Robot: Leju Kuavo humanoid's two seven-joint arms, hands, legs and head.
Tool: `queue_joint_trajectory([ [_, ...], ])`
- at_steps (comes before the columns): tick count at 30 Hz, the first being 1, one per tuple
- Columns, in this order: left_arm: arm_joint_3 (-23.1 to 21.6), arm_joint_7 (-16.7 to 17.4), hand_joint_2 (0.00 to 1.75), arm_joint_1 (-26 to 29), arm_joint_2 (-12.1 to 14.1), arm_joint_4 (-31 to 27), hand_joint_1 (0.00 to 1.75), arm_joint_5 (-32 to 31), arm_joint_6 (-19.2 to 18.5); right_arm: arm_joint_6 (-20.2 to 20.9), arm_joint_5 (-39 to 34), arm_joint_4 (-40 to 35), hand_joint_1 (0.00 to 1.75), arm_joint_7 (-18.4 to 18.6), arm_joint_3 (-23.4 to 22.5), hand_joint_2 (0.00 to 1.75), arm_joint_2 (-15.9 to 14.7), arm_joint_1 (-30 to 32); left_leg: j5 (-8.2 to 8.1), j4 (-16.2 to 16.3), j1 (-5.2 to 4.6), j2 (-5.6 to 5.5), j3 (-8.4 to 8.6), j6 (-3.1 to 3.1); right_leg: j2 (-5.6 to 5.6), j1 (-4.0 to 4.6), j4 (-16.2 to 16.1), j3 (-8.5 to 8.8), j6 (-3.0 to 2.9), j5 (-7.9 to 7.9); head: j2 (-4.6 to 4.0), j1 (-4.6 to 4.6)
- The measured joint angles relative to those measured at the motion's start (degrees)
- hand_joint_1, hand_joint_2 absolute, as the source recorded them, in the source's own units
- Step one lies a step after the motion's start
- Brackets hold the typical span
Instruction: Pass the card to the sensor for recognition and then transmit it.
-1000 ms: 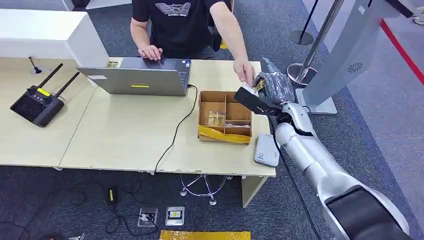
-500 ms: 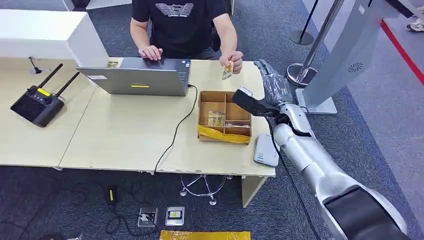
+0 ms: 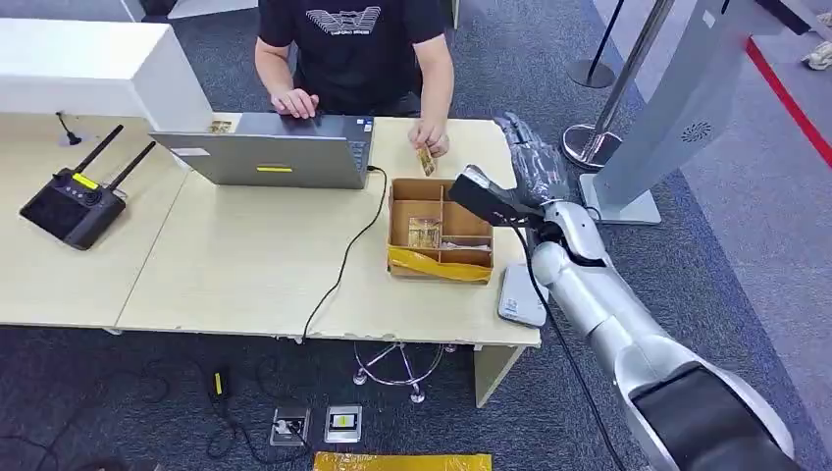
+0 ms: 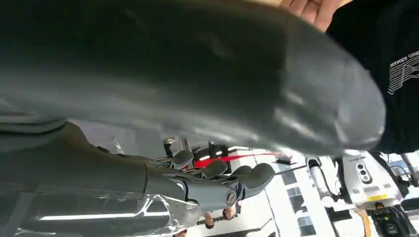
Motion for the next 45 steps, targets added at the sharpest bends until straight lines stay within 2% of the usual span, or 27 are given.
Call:
queue_joint_trajectory([
  [6, -0.07, -0.09, 0.00, 1.19, 0.13, 0.00, 0.00, 0.74, 0.00, 4.08, -1.53, -4.46, 0.00, 1.79, -0.24, 0.00, -3.08, 1.61, 0.00, 0.01, -0.01, -0.02, -0.01, 0.00, -0.05, 0.00, -0.02, 0.00, 0.00, 0.00, 0.00, 0.00],
  [14, -0.09, -0.17, 0.00, 1.83, 0.15, 0.00, 0.00, 1.31, 0.17, 7.19, -3.28, -11.75, 0.00, 4.83, -0.96, 0.00, -7.56, 4.39, -0.01, 0.01, -0.01, 0.04, 0.04, 0.00, -0.01, -0.02, -0.03, 0.00, 0.00, 0.00, 0.00, -0.04],
  [15, -0.09, -0.17, 0.00, 1.89, 0.11, 0.00, 0.00, 1.51, 0.20, 8.02, -3.72, -13.25, 0.00, 5.55, -1.20, 1.75, -8.33, 5.05, -0.01, 0.02, -0.01, 0.02, 0.03, 0.00, -0.03, -0.01, -0.03, 0.00, 0.00, 0.00, 0.00, 0.00],
  [22, -0.09, -0.15, 0.00, 2.28, 0.09, 0.00, 0.00, 3.34, 1.16, 11.52, -5.24, -25.88, 0.00, 11.43, -4.13, 1.75, -13.29, 11.10, -0.03, 0.01, -0.01, 0.03, 0.02, -0.02, -0.02, -0.01, -0.03, 0.01, 0.00, 0.00, 0.00, -0.02],
  [30, -0.09, 0.42, 0.00, 2.30, 0.02, 0.00, 0.00, 4.77, 1.88, 14.62, 0.13, -41.02, 0.00, 17.90, -7.54, 1.75, -15.49, 19.19, -0.04, 0.00, 0.00, 0.03, 0.02, -0.04, -0.01, -0.01, -0.03, 0.01, 0.00, 0.00, 0.00, -0.02],
  [36, -0.09, 0.59, 0.00, 2.27, -0.13, 0.00, 0.00, 5.00, 2.07, 16.63, 4.22, -50.46, 0.00, 21.44, -8.79, 1.75, -15.80, 24.02, -0.05, 0.00, -0.01, 0.04, 0.03, -0.04, 0.00, -0.01, -0.03, 0.01, 0.00, 0.00, 0.00, -0.02],
  [45, -0.09, 0.66, 0.00, 2.24, -0.55, 0.00, 0.00, 5.18, 2.21, 19.95, 11.58, -59.34, 0.00, 25.20, -8.55, 1.75, -14.77, 29.42, -0.05, -0.02, -0.01, 0.03, 0.01, -0.04, 0.00, -0.01, -0.02, 0.01, -0.01, -0.01, 0.00, -0.02],
])
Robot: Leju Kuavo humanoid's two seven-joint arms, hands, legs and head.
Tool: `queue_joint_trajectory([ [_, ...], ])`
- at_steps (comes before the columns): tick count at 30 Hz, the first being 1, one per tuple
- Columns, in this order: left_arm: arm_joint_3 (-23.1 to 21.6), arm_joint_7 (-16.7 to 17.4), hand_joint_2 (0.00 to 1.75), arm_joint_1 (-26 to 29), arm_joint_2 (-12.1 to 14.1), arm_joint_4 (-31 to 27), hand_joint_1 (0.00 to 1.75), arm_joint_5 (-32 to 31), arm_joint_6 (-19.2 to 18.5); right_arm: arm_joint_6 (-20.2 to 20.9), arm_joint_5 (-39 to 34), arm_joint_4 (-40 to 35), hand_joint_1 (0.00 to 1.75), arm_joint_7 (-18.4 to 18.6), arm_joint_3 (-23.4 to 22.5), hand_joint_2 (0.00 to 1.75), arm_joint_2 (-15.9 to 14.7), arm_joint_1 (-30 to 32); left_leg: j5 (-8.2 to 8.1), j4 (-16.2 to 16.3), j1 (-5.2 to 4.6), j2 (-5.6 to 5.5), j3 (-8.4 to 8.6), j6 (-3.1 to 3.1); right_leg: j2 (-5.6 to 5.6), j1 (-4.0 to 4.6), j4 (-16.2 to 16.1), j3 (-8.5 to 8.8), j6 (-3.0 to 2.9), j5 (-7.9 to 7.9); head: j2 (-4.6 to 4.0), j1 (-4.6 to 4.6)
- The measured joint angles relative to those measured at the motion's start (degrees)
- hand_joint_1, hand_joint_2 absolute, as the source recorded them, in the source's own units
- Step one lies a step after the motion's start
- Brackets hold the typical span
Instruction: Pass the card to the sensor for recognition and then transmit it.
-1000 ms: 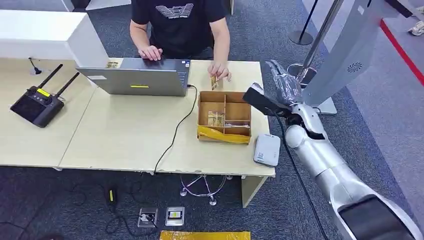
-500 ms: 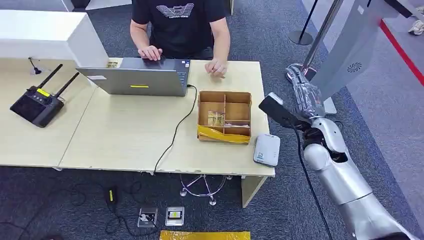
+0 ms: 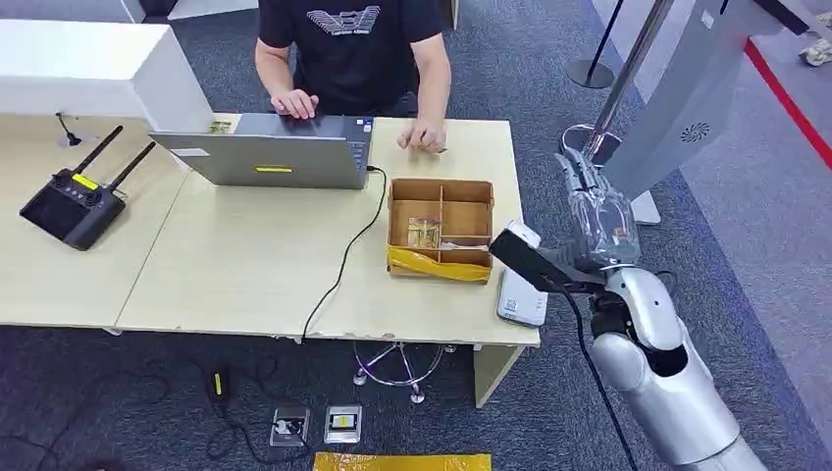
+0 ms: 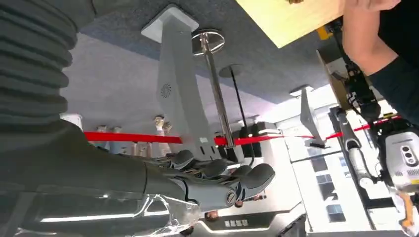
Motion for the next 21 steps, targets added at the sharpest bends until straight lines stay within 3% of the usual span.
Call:
queue_joint_trajectory([
  [10, 0.00, 0.74, 0.00, -0.07, -0.28, 0.00, 0.00, 0.96, 0.22, 2.87, 4.25, -2.58, 0.00, 0.63, 1.03, 1.75, 2.64, 1.54, 0.00, 0.00, 0.00, 0.00, 0.01, 0.00, 0.01, 0.00, 0.00, 0.00, 0.00, 0.00, 0.00, 0.00],
  [21, 0.02, 1.66, 0.00, -0.07, -0.33, 0.00, 0.00, 2.21, 0.90, 7.76, 5.01, -4.33, 0.00, 3.75, 1.97, 1.75, 5.20, 2.07, 0.00, 0.00, 0.00, 0.00, 0.00, 0.00, 0.00, 0.01, 0.01, 0.00, -0.01, 0.00, 0.00, 0.00],
])
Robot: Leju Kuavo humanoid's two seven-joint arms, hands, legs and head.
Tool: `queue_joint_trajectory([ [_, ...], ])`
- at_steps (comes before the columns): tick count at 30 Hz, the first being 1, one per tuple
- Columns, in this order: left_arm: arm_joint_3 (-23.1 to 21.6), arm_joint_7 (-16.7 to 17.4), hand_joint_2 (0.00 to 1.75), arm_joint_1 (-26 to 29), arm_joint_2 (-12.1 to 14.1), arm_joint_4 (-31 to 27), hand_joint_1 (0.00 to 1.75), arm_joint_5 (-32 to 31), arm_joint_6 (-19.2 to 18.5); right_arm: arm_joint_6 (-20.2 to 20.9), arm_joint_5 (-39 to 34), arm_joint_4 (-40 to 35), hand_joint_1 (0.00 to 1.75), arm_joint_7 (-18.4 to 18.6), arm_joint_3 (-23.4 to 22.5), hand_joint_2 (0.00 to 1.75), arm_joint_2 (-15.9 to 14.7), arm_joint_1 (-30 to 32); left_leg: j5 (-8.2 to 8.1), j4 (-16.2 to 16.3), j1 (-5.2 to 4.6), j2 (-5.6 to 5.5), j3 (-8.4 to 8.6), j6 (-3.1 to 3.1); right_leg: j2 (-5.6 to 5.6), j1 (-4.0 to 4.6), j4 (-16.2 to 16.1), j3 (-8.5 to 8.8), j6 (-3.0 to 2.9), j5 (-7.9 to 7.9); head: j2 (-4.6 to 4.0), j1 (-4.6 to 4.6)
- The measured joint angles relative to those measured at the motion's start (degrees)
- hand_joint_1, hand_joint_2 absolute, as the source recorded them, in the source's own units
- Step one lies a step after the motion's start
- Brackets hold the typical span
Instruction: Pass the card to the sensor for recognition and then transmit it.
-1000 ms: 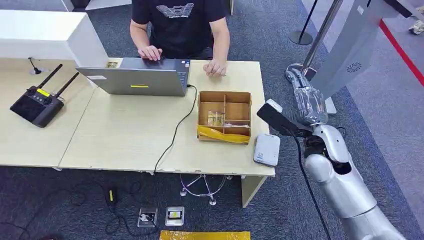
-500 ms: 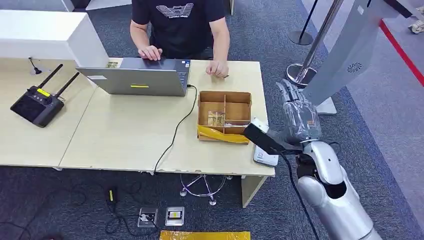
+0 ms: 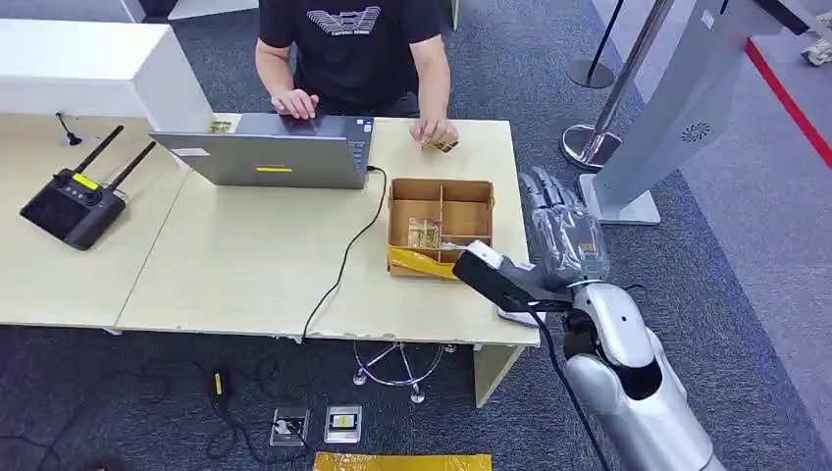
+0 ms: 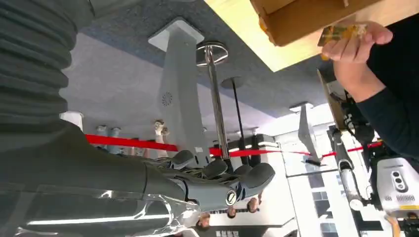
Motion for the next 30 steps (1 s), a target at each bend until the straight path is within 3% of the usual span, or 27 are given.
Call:
queue_joint_trajectory([
  [13, 0.00, 0.00, 0.00, -0.04, 0.00, 0.00, 0.00, 0.39, -0.15, 3.51, -0.37, 0.22, 0.00, 2.51, 1.35, 1.75, 3.63, -0.67, 0.00, 0.00, 0.00, 0.00, 0.00, 0.00, 0.00, 0.00, 0.01, 0.00, 0.00, 0.00, 0.00, 0.00],
  [19, 0.00, 0.00, 0.00, -0.04, 0.00, 0.00, 0.00, 0.28, -0.22, 6.77, -1.62, 0.15, 0.00, 4.33, 1.66, 1.75, 4.02, -1.04, 0.00, 0.00, 0.00, 0.00, -0.01, 0.00, 0.00, 0.00, 0.00, 0.00, 0.00, 0.00, 0.00, 0.02],
  [30, 0.00, 0.00, 0.00, -0.04, 0.00, 0.00, 0.00, 0.04, -0.31, 7.85, -1.84, -0.13, 0.00, 4.92, 1.68, 1.75, 4.09, -1.29, 0.00, 0.00, 0.00, 0.00, 0.00, 0.00, 0.00, 0.00, 0.01, 0.00, 0.00, 0.00, 0.00, 0.00],
])
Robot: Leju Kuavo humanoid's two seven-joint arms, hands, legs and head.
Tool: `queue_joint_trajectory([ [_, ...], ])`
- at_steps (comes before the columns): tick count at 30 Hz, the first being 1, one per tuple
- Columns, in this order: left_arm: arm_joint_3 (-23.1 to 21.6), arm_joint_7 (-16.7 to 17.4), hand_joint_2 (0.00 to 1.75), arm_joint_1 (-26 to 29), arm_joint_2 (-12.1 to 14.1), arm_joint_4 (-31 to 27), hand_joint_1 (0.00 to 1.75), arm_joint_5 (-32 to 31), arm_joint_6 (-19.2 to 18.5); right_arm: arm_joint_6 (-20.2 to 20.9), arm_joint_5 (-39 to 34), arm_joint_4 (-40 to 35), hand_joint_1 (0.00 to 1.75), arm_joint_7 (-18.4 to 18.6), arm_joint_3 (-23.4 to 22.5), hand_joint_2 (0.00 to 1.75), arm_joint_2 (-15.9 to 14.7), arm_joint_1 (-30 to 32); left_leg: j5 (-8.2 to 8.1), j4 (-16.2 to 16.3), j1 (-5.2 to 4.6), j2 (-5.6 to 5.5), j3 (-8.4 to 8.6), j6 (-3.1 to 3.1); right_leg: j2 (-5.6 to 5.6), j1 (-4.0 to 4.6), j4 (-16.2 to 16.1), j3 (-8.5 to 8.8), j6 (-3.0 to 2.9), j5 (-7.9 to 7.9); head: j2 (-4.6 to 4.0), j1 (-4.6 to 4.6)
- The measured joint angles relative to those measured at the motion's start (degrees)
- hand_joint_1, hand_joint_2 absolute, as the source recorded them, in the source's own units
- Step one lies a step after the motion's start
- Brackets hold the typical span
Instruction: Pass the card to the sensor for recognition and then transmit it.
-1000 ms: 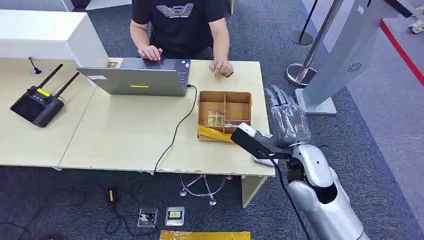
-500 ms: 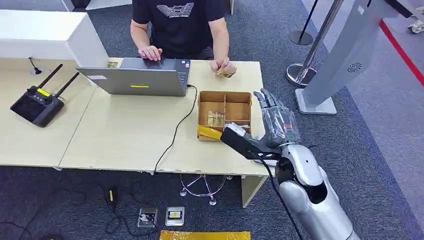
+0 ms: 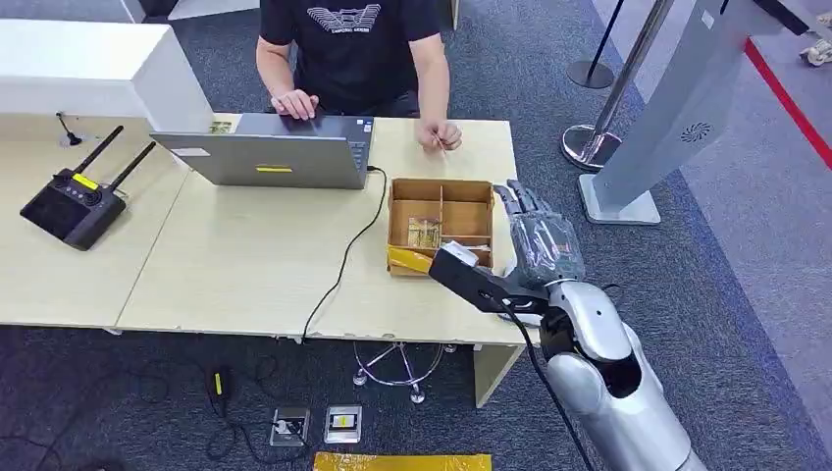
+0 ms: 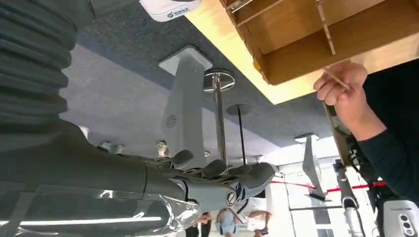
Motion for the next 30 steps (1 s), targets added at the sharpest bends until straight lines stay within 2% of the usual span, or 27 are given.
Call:
queue_joint_trajectory([
  [19, 0.00, 0.00, 0.00, -0.04, 0.07, 0.00, 0.00, -0.22, -0.42, -0.90, 0.85, 0.37, 0.00, 0.41, 0.77, 1.75, 0.96, 0.01, 0.00, 0.00, 0.00, 0.00, -0.01, 0.00, 0.00, 0.00, 0.00, 0.00, 0.00, 0.00, 0.00, 0.02],
  [30, -0.02, 0.00, 0.00, -0.11, 0.46, 0.00, 0.00, -0.70, -0.55, -2.78, 0.79, 3.43, 0.00, 0.55, 1.55, 1.75, 0.96, -0.10, 0.00, 0.00, 0.00, 0.00, -0.01, 0.00, -0.01, 0.00, 0.00, 0.00, 0.00, 0.00, 0.00, 0.02],
])
